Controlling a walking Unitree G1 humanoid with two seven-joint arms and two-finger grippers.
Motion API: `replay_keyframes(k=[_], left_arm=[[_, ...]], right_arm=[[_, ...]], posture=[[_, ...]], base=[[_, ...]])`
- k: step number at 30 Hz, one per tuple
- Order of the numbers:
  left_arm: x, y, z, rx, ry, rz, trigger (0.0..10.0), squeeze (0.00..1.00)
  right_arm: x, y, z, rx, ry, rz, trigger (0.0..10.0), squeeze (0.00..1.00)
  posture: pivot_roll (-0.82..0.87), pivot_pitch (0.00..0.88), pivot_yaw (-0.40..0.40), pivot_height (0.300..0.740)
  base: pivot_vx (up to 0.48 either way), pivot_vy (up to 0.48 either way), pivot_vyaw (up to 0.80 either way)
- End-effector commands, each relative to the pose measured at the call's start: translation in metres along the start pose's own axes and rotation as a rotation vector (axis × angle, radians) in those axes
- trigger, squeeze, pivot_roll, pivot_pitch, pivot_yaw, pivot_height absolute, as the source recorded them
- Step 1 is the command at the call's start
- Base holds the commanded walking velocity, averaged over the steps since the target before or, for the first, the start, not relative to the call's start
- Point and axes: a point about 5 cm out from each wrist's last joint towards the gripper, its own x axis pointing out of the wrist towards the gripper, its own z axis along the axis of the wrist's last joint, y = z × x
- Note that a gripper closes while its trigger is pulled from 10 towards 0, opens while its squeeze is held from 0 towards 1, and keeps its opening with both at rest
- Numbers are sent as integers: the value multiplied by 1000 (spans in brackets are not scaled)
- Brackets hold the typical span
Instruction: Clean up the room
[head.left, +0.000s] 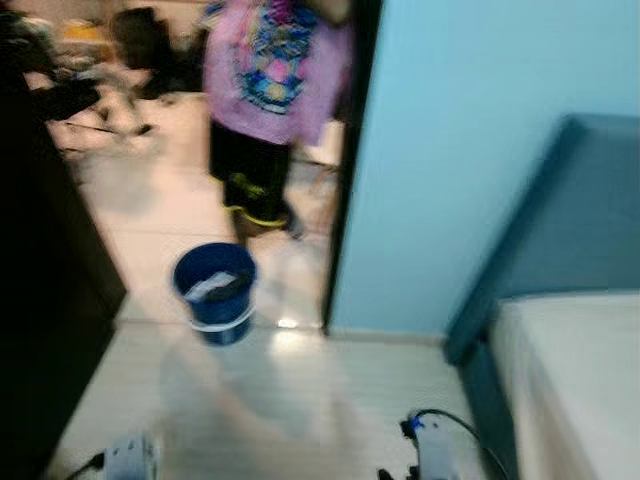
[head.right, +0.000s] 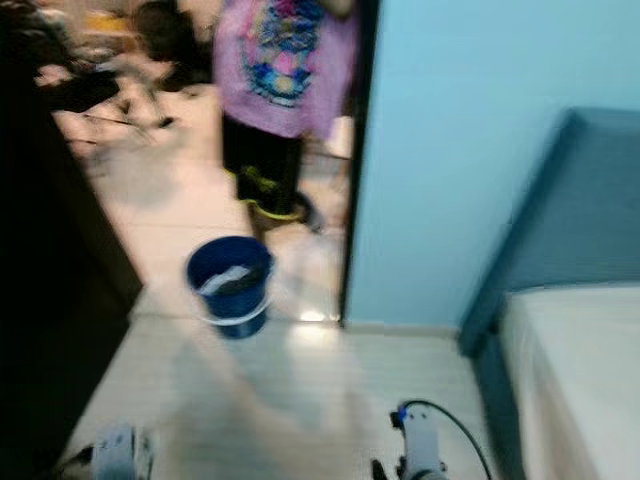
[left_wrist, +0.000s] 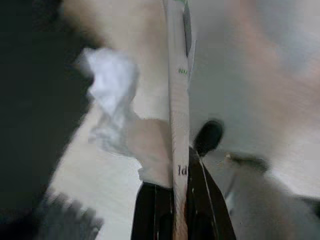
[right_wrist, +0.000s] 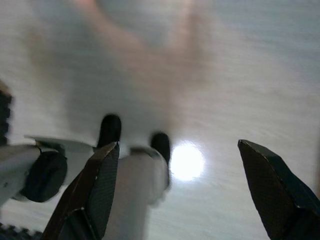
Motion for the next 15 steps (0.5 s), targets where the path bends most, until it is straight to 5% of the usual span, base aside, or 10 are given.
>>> replay_keyframes(k=[1, 14, 15], left_arm=[[1, -3, 4, -20, -13, -16, 10000, 0], [0, -10, 14, -55, -107, -121, 10000, 0], [4, -17, 42, -58, -164, -133, 10000, 0]], right_arm=[[-1, -3, -4, -10, 16, -18, 10000, 0], [-2, -8, -6, -12, 25, -48, 10000, 0], [-2, -8, -6, -13, 26, -46, 10000, 0]], posture=[[-119, 83, -77, 728], [-120, 89, -81, 728], [-122, 87, -80, 728]], base=[[480, 0, 0], [480, 0, 0], [480, 0, 0]])
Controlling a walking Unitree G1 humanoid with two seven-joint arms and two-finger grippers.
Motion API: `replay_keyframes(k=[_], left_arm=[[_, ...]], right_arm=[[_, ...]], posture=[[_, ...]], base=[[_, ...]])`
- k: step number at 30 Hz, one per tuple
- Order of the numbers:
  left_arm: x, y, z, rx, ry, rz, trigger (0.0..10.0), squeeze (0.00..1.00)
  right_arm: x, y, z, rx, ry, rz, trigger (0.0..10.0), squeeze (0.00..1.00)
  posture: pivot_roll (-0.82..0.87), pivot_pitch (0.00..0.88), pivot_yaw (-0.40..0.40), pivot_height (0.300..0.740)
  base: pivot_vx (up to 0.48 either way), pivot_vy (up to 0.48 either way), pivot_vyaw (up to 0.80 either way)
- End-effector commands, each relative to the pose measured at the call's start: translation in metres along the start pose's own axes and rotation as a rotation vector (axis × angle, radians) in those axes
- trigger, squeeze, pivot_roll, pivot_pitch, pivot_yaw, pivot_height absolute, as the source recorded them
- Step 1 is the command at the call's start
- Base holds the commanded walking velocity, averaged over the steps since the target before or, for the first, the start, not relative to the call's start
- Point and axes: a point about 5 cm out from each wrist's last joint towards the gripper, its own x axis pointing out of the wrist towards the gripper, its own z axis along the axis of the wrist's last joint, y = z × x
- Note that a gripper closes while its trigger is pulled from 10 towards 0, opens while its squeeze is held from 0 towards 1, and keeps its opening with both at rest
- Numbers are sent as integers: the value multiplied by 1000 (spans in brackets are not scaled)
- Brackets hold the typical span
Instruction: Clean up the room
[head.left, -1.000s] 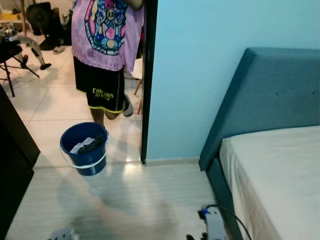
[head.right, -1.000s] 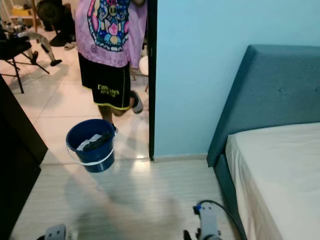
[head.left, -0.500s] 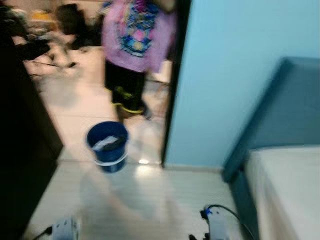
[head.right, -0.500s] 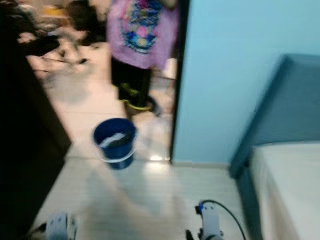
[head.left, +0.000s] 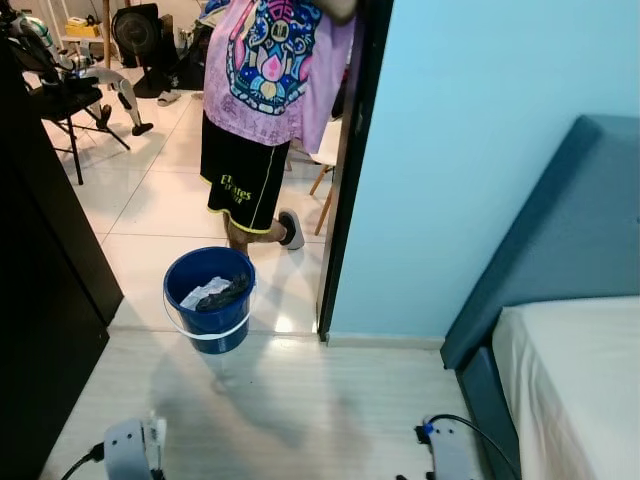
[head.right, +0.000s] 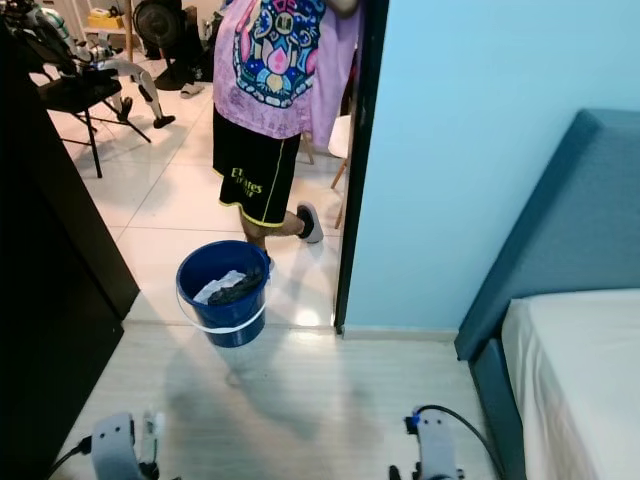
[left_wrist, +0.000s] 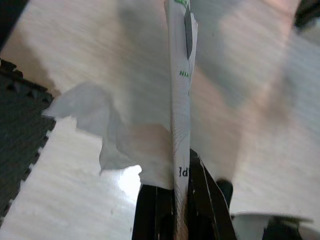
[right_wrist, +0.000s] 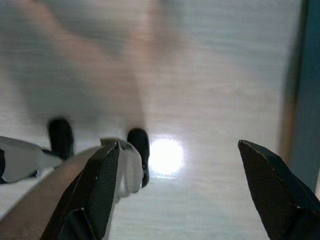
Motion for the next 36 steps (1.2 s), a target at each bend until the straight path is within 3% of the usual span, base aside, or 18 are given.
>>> replay_keyframes(k=[1, 3, 6, 14, 24, 30, 33, 36], left_arm=[[4, -1, 19, -2, -48, -1, 10000, 0], [12, -13, 56, 1, -127, -13, 10000, 0], [13, -19, 66, 12, -155, -17, 10000, 0], [13, -25, 62, 7, -149, -50, 10000, 0], [13, -38, 57, 8, -109, -185, 10000, 0], [12, -51, 50, 5, -62, -303, 10000, 0], [11, -57, 45, 50, -33, -379, 10000, 0], [11, -56, 45, 58, -31, -379, 10000, 0]], right_arm=[[2, 9, 3, 0, -8, 25, 10000, 0], [2, 9, 2, -4, -8, 30, 10000, 0], [2, 10, 3, -19, -21, 53, 10000, 0], [1, 5, 0, -22, 1, 8, 10000, 0], [1, 3, -1, -19, 19, -12, 10000, 0], [0, 3, -6, -28, 48, -9, 10000, 0], [0, 3, -10, -26, 63, -10, 10000, 0], [0, 3, -10, -26, 64, -10, 10000, 0]], posture=[[-122, 87, -80, 728], [-125, 86, -78, 728], [-127, 84, -77, 728], [-130, 85, -79, 728], [-135, 94, -79, 728], [-139, 97, -76, 728], [-142, 98, -78, 728], [-142, 98, -77, 728]], base=[[480, 0, 0], [480, 0, 0], [480, 0, 0], [480, 0, 298], [480, 0, 0], [234, 0, -711], [0, 0, -754], [0, 0, -750]])
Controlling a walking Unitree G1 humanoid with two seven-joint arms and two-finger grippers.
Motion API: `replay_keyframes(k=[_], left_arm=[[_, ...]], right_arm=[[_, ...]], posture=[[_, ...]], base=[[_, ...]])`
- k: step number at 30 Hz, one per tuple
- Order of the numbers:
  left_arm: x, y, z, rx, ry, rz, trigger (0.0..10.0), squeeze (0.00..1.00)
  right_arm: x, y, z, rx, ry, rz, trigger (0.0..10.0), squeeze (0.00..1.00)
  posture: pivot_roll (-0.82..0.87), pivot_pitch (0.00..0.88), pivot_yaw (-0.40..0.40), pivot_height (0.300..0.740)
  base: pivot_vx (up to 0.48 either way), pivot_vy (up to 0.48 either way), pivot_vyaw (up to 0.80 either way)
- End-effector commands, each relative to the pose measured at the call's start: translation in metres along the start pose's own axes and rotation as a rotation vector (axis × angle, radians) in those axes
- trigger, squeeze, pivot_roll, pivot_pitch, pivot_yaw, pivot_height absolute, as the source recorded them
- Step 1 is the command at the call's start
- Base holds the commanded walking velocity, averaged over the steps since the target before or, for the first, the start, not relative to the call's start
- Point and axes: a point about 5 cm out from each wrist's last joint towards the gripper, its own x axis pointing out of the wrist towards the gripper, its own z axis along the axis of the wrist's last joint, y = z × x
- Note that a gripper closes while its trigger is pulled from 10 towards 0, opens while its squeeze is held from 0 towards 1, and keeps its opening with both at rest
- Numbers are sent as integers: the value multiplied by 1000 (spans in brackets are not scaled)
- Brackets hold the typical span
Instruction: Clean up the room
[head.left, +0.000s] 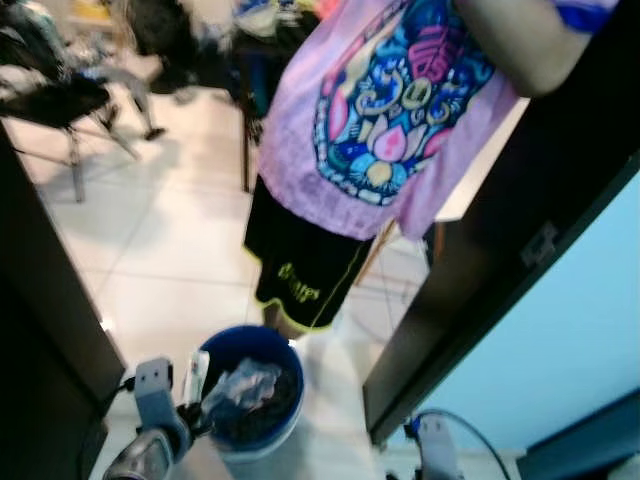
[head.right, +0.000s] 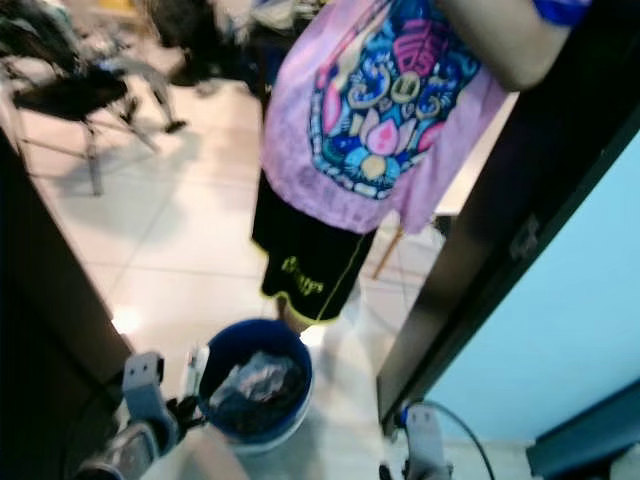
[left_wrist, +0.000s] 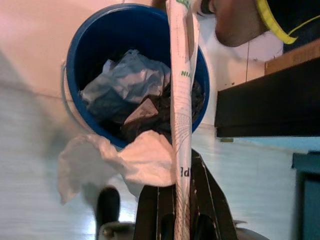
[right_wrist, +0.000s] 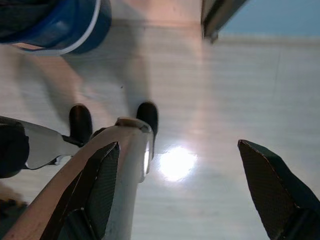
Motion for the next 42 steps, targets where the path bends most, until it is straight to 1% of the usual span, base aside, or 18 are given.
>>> replay_keyframes(k=[1, 6, 10, 11, 12, 15, 16, 17, 18, 22, 25, 28, 29, 37, 38, 39, 41, 42], left_arm=[[-2, -3, -13, 14, 53, -18, 10000, 0], [-1, -2, -9, 33, 39, -30, 10000, 0], [1, 1, 4, 124, 3, 27, 10000, 0], [1, 1, 4, 124, 3, 27, 10000, 0], [1, 3, 7, 138, -11, 59, 10000, 0], [1, 4, 10, 143, -20, 79, 10000, 0], [2, 5, 14, 173, -29, 113, 10000, 0], [2, 5, 14, 173, -29, 113, 10000, 0], [2, 6, 18, 194, -38, 149, 10000, 0], [3, 7, 23, 215, -53, 181, 10000, 0], [3, 13, 34, 278, -73, 269, 10000, 0], [3, 13, 34, 278, -73, 269, 10000, 0], [2, 17, 40, 306, -80, 309, 10000, 0], [2, 21, 50, 320, -89, 347, 10000, 0], [1, 23, 53, 330, -92, 355, 10000, 549], [1, 24, 56, 351, -97, 371, 10000, 1000], [1, 24, 56, 351, -97, 371, 10000, 1000], [0, 27, 60, 384, -103, 395, 10000, 1000]], right_arm=[[-3, -7, -12, 2, 42, -20, 10000, 0], [-3, -8, -13, -4, 46, -21, 10000, 0], [-3, -8, -13, -2, 40, -26, 10000, 0], [-3, -8, -13, -2, 40, -26, 10000, 0], [-3, -8, -12, -7, 35, -23, 10000, 0], [-3, -7, -12, -11, 31, -21, 10000, 0], [-3, -7, -12, -11, 27, -18, 10000, 0], [-3, -7, -12, -11, 27, -18, 10000, 0], [-3, -7, -12, -10, 25, -17, 10000, 0], [-4, -8, -13, -7, 24, -17, 10000, 0], [-6, -13, -20, 0, 28, -23, 10000, 0], [-6, -13, -20, 0, 28, -23, 10000, 0], [-7, -15, -24, 4, 32, -28, 10000, 0], [-10, -19, -31, 9, 30, -34, 10000, 0], [-11, -20, -33, 10, 20, -31, 10000, 0], [-12, -21, -33, 9, 8, -26, 10000, 0], [-12, -21, -33, 9, 8, -26, 10000, 0], [-12, -22, -32, 9, -5, -22, 10000, 0]], posture=[[-144, 99, -77, 728], [-147, 101, -78, 728], [-157, 104, -77, 728], [-157, 104, -77, 728], [-163, 106, -76, 728], [-163, 106, -76, 728], [-176, 112, -74, 728], [-176, 112, -74, 728], [-186, 117, -74, 728], [-195, 125, -75, 728], [-226, 147, -76, 728], [-226, 147, -76, 728], [-241, 160, -78, 728], [-291, 206, -87, 728], [-326, 234, -96, 728], [-342, 245, -99, 728], [-342, 245, -99, 728], [-352, 254, -102, 728]], base=[[0, 0, -750], [0, 0, -744], [0, 0, -744], [0, 0, -744], [0, 0, 0], [0, 0, 0], [0, 0, 0], [0, 0, 0], [0, 0, 0], [0, 0, 0], [0, 0, 0], [0, 0, 0], [0, 0, 0], [0, 0, 0], [0, 0, 0], [0, 0, 0], [0, 0, 0], [0, 0, 0]])
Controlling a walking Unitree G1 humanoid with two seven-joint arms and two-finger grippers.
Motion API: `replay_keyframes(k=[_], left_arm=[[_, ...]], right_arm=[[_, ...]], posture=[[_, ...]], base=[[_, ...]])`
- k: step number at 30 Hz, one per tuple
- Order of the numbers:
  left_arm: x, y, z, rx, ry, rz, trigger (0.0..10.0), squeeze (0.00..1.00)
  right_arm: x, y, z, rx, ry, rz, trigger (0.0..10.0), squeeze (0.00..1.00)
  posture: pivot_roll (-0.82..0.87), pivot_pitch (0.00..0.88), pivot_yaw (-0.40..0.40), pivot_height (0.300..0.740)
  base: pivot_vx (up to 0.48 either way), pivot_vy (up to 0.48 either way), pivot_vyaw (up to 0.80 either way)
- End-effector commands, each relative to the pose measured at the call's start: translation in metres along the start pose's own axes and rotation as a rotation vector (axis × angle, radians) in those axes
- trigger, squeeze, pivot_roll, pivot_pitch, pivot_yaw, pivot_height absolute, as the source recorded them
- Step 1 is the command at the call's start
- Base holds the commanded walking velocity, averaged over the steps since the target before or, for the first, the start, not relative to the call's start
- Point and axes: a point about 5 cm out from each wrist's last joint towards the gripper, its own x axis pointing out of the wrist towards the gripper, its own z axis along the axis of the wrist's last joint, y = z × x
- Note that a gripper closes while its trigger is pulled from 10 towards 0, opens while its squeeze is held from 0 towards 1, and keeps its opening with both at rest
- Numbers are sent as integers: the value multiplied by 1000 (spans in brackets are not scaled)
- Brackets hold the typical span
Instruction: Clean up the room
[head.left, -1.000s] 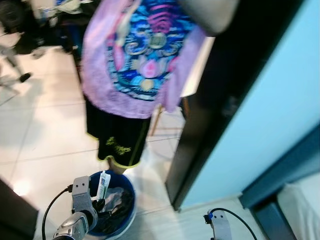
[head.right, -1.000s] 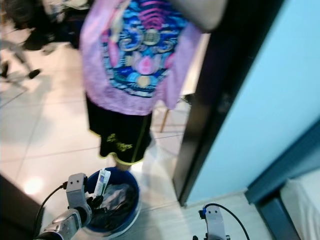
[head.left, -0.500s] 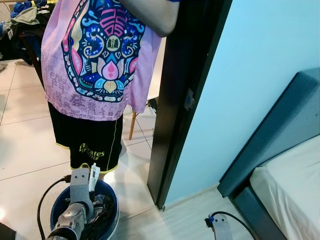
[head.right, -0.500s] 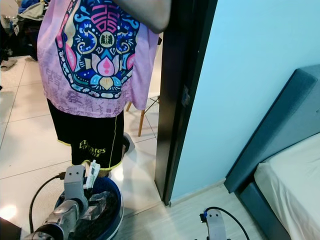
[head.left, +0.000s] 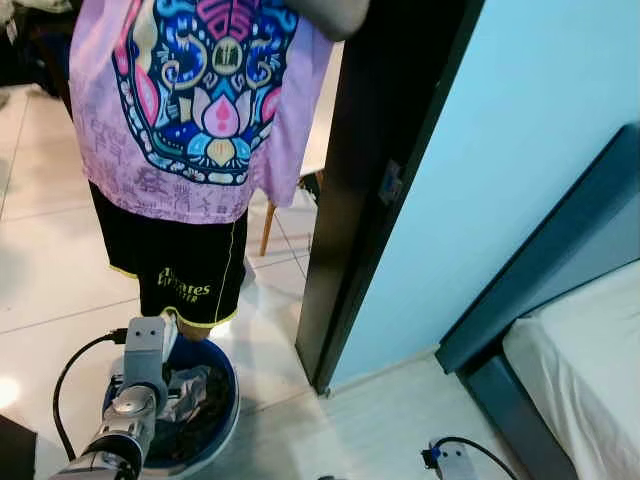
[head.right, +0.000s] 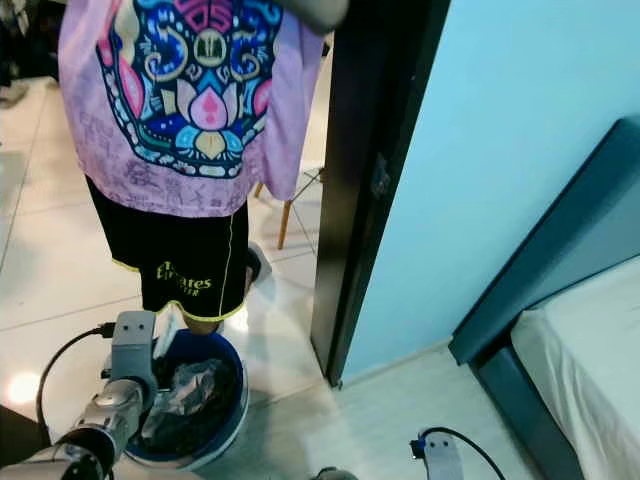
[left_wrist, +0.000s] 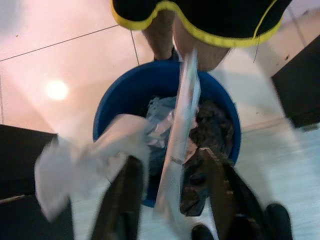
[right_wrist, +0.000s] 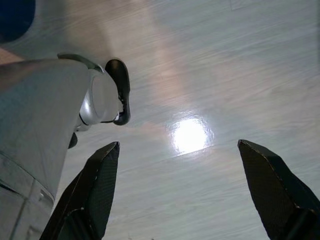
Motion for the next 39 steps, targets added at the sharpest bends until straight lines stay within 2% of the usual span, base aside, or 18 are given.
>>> replay_keyframes(k=[1, 5, 7, 15, 20, 21, 22, 23, 25, 26, 31, 34, 37, 39], left_arm=[[0, 5, -2, 45, 19, 20, 10000, 1000], [2, 14, 9, 108, -18, 93, 10000, 1000], [2, 15, 11, 114, -22, 100, 10000, 1000], [5, 6, 26, 63, -75, 74, 10000, 1000], [5, -3, 25, 29, -71, 11, 10000, 1000], [5, -6, 23, 19, -67, -10, 10000, 310], [4, -4, 18, -10, -53, -8, 10000, 0], [4, -4, 18, -10, -53, -8, 10000, 0], [3, 2, 10, -112, -23, 20, 10000, 0], [2, 6, 7, -124, -17, 40, 10000, 0], [1, 12, 5, -96, -22, 76, 10000, 0], [1, 14, 7, -116, -34, 86, 10000, 0], [1, 13, 6, -146, -34, 73, 10000, 0], [0, 5, 2, -226, -27, -3, 10000, 0]], right_arm=[[-2, -4, -4, 19, -9, -7, 10000, 0], [-4, -7, -2, 20, -42, 4, 10000, 0], [-4, -7, -2, 21, -45, 5, 10000, 0], [-3, -8, 3, 18, -60, 0, 10000, 0], [-3, -7, 4, 12, -54, 1, 10000, 0], [-2, -7, 4, 7, -52, 2, 10000, 0], [-2, -6, 6, 1, -50, 5, 10000, 0], [-2, -6, 6, 1, -50, 5, 10000, 0], [-1, -5, 8, -6, -51, 11, 10000, 0], [0, -5, 10, -9, -52, 13, 10000, 0], [0, -6, 15, -15, -57, 13, 10000, 0], [1, -7, 19, -15, -65, 9, 10000, 0], [1, -6, 21, -14, -67, 9, 10000, 0], [3, -2, 23, -15, -67, 12, 10000, 0]], posture=[[-352, 254, -102, 728], [-376, 267, -108, 728], [-376, 267, -108, 728], [-365, 252, -103, 728], [-347, 240, -100, 728], [-337, 231, -101, 728], [-330, 223, -102, 728], [-330, 223, -102, 728], [-324, 216, -105, 728], [-319, 207, -106, 728], [-306, 193, -103, 728], [-295, 186, -100, 728], [-285, 180, -98, 728], [-263, 166, -90, 728]], base=[[0, 0, 0], [0, 0, 0], [0, 0, 0], [0, 0, 0], [0, 0, 0], [0, 0, 0], [0, 0, 0], [0, 0, 0], [0, 0, 0], [0, 0, 0], [0, 0, 0], [0, 0, 0], [0, 0, 0], [0, 0, 0]])
